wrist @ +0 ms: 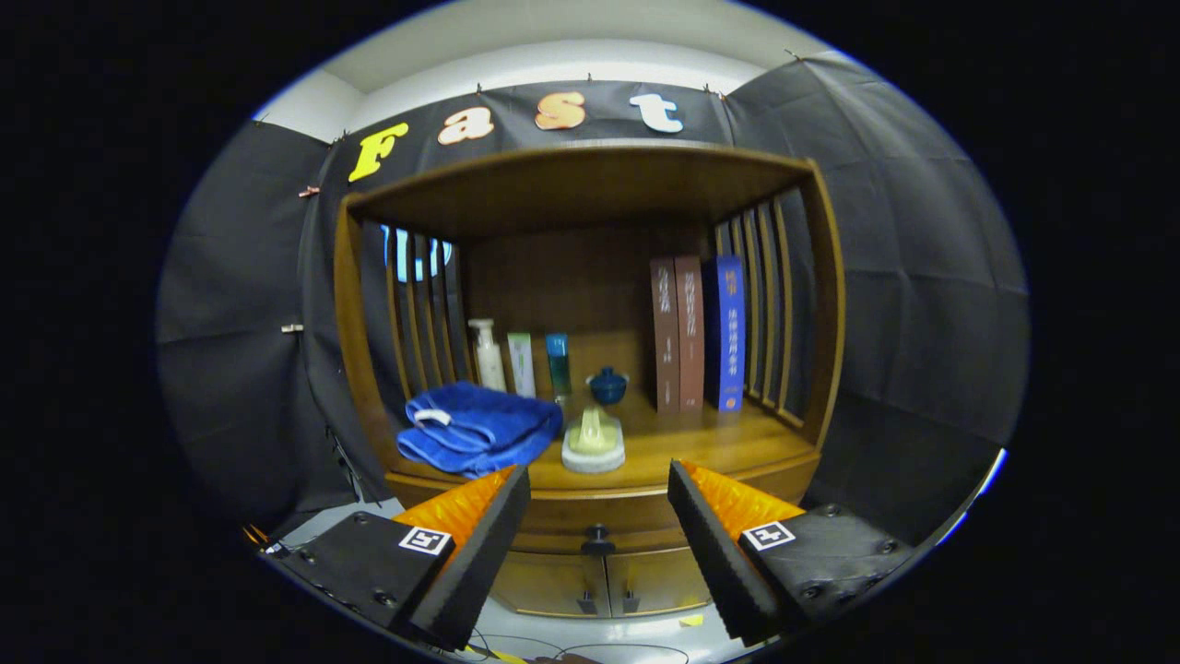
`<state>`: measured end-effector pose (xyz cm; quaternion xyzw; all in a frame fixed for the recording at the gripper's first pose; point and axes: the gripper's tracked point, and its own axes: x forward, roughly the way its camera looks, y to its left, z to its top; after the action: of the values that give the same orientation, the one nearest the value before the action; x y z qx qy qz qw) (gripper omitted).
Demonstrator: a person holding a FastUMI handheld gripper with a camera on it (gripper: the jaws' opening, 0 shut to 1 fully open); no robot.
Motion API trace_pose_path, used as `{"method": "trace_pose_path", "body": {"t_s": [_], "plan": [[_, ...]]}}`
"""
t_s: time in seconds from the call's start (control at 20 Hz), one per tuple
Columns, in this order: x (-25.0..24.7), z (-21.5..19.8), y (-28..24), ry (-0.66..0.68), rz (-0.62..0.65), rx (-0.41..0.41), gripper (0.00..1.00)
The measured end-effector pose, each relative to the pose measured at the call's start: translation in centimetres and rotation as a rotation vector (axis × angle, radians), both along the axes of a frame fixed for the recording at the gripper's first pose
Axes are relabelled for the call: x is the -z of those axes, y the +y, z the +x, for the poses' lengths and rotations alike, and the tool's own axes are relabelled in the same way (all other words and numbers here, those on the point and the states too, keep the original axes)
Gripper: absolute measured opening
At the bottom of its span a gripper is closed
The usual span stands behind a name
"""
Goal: Pull open the drawer, take out the items inside it, and place them on the countertop above the cabinet.
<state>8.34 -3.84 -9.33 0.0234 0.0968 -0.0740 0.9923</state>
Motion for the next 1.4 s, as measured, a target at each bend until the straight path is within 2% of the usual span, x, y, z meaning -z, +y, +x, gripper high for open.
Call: {"method": "trace_pose_path", "body": {"t_s": [0.15,0.35,0.65,1.4], "plan": [[-5.4,-1.9,0.7,-0.065,-0.010,-0.013,0.99],[-7.8,-4.4,1.1,-0.068,0.011,-0.017,0.99],[-8.7,-6.3,1.7,-0.073,-0.016,-0.030,0.99],[-8.6,-6.9,1.5,-0.079,-0.021,-0.037,0.99]]}}
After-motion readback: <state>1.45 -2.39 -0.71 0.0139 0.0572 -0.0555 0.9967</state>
